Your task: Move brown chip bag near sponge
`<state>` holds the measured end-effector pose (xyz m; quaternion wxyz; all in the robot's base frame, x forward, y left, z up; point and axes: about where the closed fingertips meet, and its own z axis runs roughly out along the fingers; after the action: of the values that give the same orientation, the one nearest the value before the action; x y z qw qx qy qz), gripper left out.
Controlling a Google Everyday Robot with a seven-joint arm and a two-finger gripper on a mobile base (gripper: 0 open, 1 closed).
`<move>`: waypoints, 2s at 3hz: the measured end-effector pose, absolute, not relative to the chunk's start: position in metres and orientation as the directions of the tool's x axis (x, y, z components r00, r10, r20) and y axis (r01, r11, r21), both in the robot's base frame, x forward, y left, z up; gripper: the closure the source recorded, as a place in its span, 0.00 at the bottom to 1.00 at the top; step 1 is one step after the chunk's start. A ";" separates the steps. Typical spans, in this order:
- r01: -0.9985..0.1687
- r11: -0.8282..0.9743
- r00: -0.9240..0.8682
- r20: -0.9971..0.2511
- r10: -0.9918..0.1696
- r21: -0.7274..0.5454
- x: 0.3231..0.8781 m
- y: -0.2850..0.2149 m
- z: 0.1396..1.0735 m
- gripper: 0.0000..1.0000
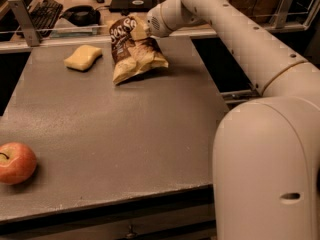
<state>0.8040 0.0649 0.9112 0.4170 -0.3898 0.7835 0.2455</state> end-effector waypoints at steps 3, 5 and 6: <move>-0.847 0.521 -0.357 -0.840 -0.409 0.106 0.802 0.091 0.904 0.39; -0.860 0.502 -0.321 -0.860 -0.397 0.090 0.791 0.089 0.920 0.00; -0.851 0.525 -0.268 -0.881 -0.390 0.026 0.774 0.061 0.944 0.00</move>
Offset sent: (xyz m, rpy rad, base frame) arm 0.0002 0.0239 -0.0033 0.0294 0.0465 0.0655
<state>0.7737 0.0610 0.9436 0.4430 -0.4122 0.7523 0.2603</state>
